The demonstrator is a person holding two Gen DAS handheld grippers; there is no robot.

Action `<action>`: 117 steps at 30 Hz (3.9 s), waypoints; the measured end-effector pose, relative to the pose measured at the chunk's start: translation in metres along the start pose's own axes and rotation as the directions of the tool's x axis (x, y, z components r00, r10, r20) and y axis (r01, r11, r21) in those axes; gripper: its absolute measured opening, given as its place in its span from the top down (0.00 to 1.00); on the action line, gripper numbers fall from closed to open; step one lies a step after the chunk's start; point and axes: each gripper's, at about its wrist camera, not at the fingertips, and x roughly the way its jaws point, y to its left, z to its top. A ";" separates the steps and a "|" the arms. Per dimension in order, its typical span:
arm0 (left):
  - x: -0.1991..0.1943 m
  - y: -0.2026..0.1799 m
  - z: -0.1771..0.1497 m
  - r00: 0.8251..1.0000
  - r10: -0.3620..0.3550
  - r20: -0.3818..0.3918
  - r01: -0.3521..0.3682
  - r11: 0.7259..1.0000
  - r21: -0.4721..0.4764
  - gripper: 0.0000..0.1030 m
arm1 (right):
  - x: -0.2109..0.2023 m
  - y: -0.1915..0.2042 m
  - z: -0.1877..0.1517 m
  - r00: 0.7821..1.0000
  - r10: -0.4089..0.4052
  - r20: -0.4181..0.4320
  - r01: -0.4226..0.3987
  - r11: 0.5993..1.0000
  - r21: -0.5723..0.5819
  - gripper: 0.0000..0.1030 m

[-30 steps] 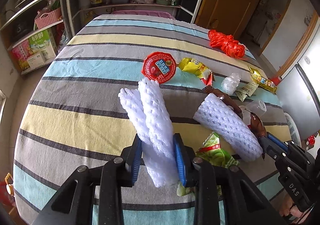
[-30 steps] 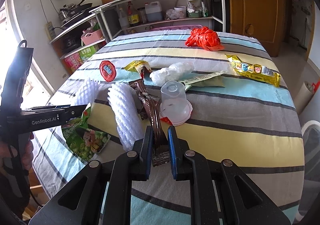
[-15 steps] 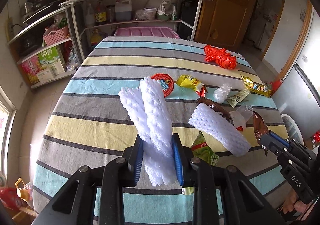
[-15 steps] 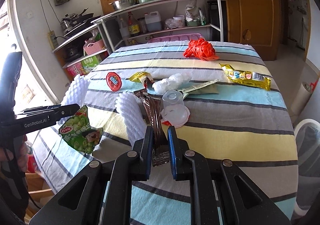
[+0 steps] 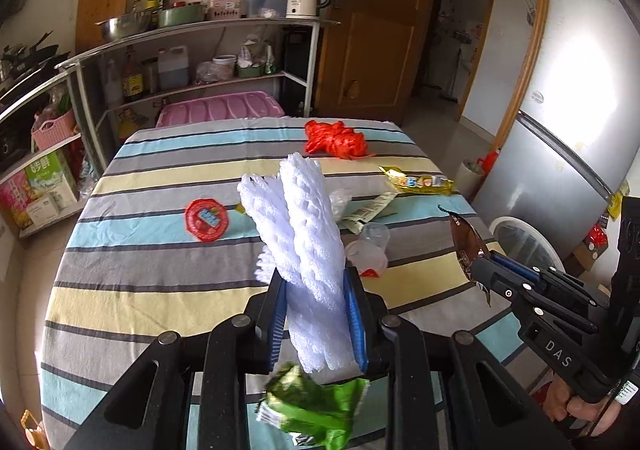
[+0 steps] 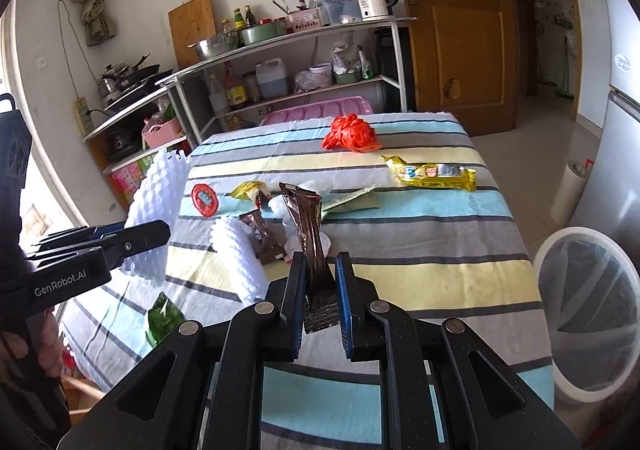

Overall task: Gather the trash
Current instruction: 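Lift the brown wrapper and white foam net and carry them toward the white bin, then open both grippers over the bin to drop the foam net and wrapper, then return to the table and grasp the green snack bag with the left gripper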

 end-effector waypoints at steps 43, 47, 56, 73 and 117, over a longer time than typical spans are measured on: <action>0.142 -0.307 -0.003 0.885 -0.362 -0.292 0.450 0.823 0.346 0.72 | -0.078 -0.239 -0.047 0.875 -0.472 -0.107 0.477 0.807 0.348 0.85; 0.155 -0.314 -0.006 0.890 -0.339 -0.305 0.436 0.829 0.349 0.72 | -0.071 -0.251 -0.053 0.868 -0.478 -0.136 0.494 0.795 0.352 0.85; 0.168 -0.322 -0.010 0.882 -0.328 -0.339 0.438 0.836 0.331 0.57 | -0.064 -0.265 -0.060 0.852 -0.492 -0.178 0.521 0.772 0.363 0.81; 0.095 -0.244 0.005 0.947 -0.290 -0.142 0.318 0.908 0.271 0.49 | -0.081 -0.211 -0.040 0.893 -0.450 -0.026 0.430 0.834 0.345 0.63; 0.019 0.017 -0.095 0.999 0.016 -0.047 -0.018 0.999 -0.042 0.24 | 0.004 0.007 -0.037 0.999 -0.047 0.026 0.048 0.998 -0.044 0.49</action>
